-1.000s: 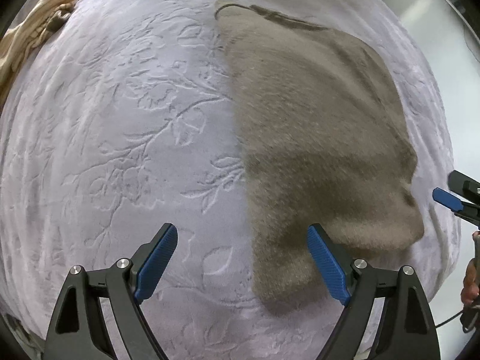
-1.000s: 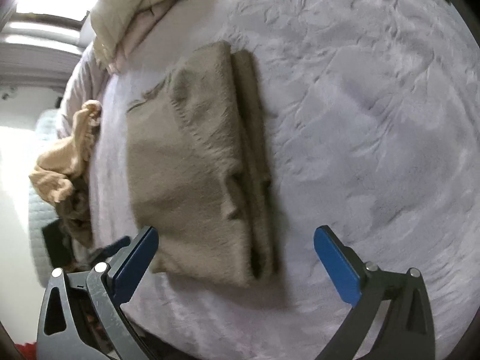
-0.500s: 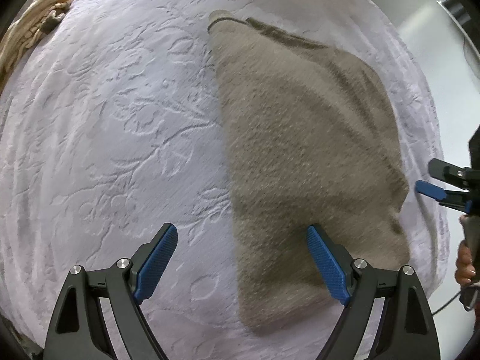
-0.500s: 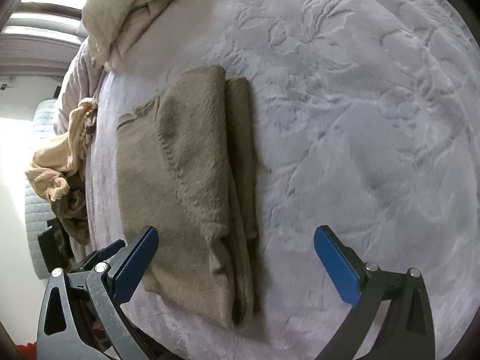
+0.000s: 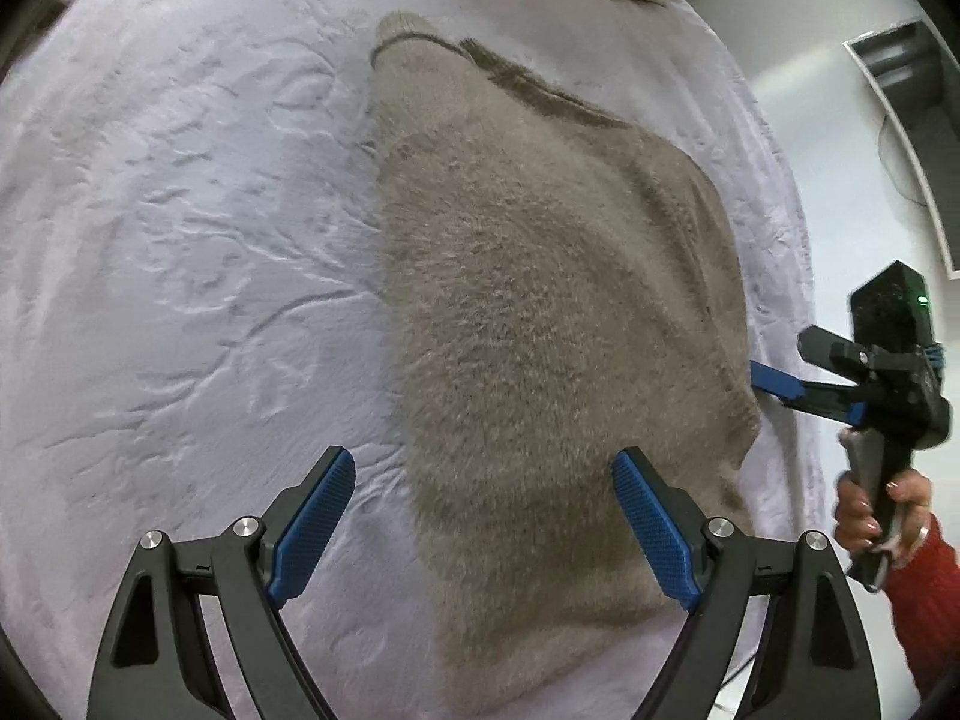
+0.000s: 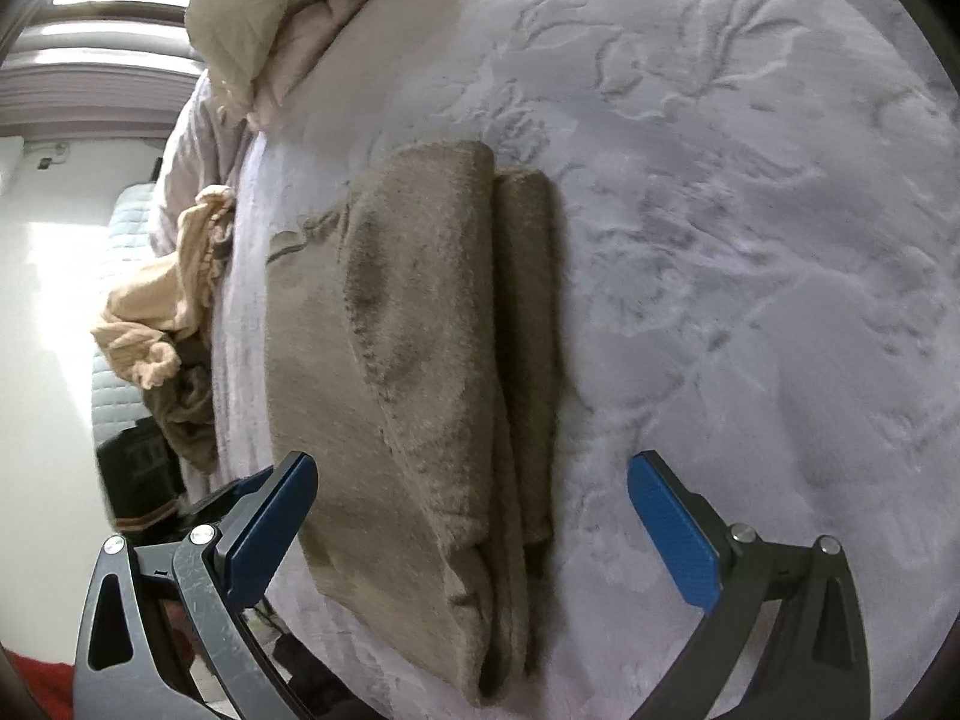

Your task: Fold small clothes

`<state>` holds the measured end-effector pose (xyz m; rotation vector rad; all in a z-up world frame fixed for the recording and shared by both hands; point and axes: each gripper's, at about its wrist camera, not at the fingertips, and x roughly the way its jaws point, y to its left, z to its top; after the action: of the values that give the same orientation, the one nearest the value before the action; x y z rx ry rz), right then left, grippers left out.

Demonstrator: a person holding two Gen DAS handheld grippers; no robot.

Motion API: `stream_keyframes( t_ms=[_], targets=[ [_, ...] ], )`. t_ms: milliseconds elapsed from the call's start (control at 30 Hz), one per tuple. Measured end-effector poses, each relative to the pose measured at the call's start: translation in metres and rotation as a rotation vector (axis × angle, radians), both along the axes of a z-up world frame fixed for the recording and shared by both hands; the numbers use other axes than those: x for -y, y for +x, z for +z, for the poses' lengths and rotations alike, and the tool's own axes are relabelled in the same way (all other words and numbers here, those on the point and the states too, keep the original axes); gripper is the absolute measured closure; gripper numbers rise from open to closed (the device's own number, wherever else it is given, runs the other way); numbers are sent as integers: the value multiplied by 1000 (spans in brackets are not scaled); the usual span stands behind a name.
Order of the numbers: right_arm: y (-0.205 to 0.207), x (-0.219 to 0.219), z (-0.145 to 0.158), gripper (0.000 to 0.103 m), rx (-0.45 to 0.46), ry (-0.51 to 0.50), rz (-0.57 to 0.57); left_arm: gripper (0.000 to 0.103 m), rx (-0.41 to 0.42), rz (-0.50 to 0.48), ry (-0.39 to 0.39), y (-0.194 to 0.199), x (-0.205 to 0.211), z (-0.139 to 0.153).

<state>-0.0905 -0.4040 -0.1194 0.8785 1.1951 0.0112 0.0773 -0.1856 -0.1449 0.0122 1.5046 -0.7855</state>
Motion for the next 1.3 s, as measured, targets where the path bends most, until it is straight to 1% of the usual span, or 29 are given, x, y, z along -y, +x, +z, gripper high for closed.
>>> stream_keyframes(
  t_ms=[100, 167, 367, 500, 567, 633, 667, 700, 733, 767, 800, 833, 900, 967, 1167, 1300],
  targets=[
    [7, 7, -6, 0, 27, 35, 3, 14, -47, -20, -41, 0, 7, -12],
    [12, 13, -13, 0, 46, 73, 8, 14, -58, -32, -54, 1, 12, -17],
    [36, 17, -31, 0, 79, 140, 51, 14, -33, -25, -52, 3, 29, -19],
    [53, 12, -30, 0, 138, 175, 103, 14, -22, -12, -68, 3, 28, -24],
    [62, 10, -34, 0, 147, 187, 114, 14, -13, -12, -78, 0, 26, -24],
    [67, 8, -41, 0, 129, 177, 110, 20, -2, -5, -81, -2, 18, -21],
    [68, 7, -44, 1, 118, 172, 96, 31, 11, -4, -82, -3, 14, -18],
    [68, 7, -44, 6, 109, 164, 80, 41, 26, -6, -85, -4, 7, -13],
    [68, 7, -43, 39, 91, 143, 67, 46, 30, -5, -95, -5, 2, -10],
    [67, 7, -44, 63, 66, 123, 59, 54, 32, -1, -105, -6, -4, -6],
    [66, 8, -46, 66, 51, 141, 44, 56, 31, 0, -121, -6, -9, -1],
    [63, 9, -44, 68, 63, 166, 19, 57, 30, -2, -132, -6, -13, 4],
    [59, 5, -35, 69, 93, 181, 21, 57, 37, -9, -155, -9, -23, 16],
    [56, -1, -23, 70, 123, 219, 14, 57, 47, -18, -175, -13, -31, 29],
    [48, -26, 12, 70, 168, 277, -1, 57, 69, -11, -226, -20, -83, 63],
    [40, -46, 34, 70, 188, 287, 6, 57, 88, -9, -237, -29, -127, 85]
  ],
)
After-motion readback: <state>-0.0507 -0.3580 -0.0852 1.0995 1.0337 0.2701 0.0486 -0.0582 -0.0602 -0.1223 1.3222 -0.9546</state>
